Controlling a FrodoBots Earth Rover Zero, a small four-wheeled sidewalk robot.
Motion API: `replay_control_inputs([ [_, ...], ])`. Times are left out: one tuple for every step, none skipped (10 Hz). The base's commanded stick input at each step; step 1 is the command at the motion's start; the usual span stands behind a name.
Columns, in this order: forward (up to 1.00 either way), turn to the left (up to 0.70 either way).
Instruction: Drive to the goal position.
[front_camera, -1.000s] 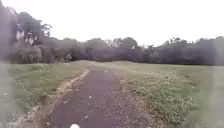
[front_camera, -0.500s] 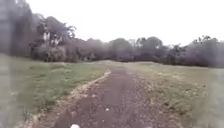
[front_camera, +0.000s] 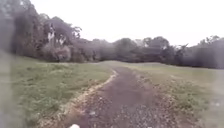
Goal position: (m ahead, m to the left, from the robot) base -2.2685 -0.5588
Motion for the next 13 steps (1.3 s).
replay_control_inputs([
  [1.00, -0.40],
  [1.00, -0.40],
  [1.00, -0.40],
  [1.00, -0.26],
  [1.00, 0.00],
  [1.00, 0.00],
  [1.00, 0.00],
  [1.00, 0.00],
  [1.00, 0.00],
  [1.00, 0.00],
  [1.00, 0.00],
  [1.00, 0.00],
  [1.00, 0.00],
])
